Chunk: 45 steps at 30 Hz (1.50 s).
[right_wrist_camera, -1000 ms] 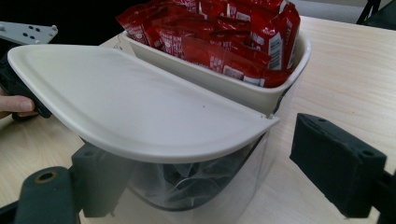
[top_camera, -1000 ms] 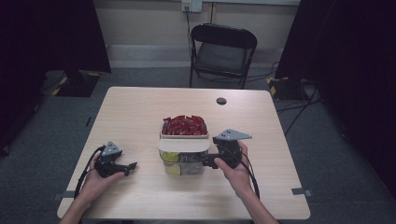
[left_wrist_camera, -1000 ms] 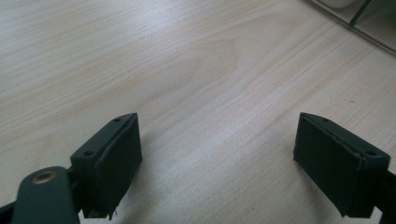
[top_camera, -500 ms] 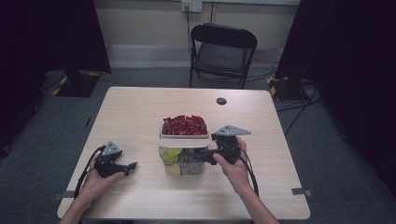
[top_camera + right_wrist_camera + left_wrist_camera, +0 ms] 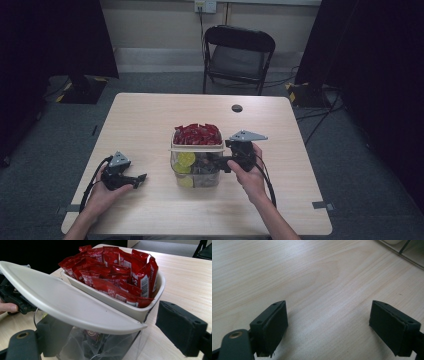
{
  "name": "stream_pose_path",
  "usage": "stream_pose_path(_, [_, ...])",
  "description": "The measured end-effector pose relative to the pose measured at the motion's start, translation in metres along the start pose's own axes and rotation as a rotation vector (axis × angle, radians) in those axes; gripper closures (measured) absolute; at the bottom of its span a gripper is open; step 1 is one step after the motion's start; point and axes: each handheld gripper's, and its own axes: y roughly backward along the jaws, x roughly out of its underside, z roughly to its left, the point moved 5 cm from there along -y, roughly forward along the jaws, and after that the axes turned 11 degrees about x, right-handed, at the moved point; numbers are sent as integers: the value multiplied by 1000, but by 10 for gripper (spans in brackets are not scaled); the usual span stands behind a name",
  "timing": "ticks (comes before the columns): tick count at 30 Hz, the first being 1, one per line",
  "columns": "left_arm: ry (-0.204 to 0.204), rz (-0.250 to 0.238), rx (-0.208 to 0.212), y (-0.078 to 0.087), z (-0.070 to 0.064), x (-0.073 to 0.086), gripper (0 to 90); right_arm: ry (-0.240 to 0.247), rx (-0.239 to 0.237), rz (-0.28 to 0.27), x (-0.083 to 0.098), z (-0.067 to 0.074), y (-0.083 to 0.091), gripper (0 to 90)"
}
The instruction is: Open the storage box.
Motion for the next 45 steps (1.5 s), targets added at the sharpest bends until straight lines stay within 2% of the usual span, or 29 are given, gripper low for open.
stream_pose_path(6, [-1, 1, 0, 0, 0, 0, 147, -13, -3, -7, -4, -1, -3, 141])
stream_pose_path(29, [0, 0, 0, 0, 0, 0, 147, -13, 4, 2, -9, -8, -16, 141])
stream_pose_path(38, [0, 0, 0, 0, 0, 0, 146, -37, 5, 3, -9, -13, -23, 141])
stream_pose_path(45, [0, 0, 0, 0, 0, 0, 147, -25, 12, 6, -9, -15, -26, 143])
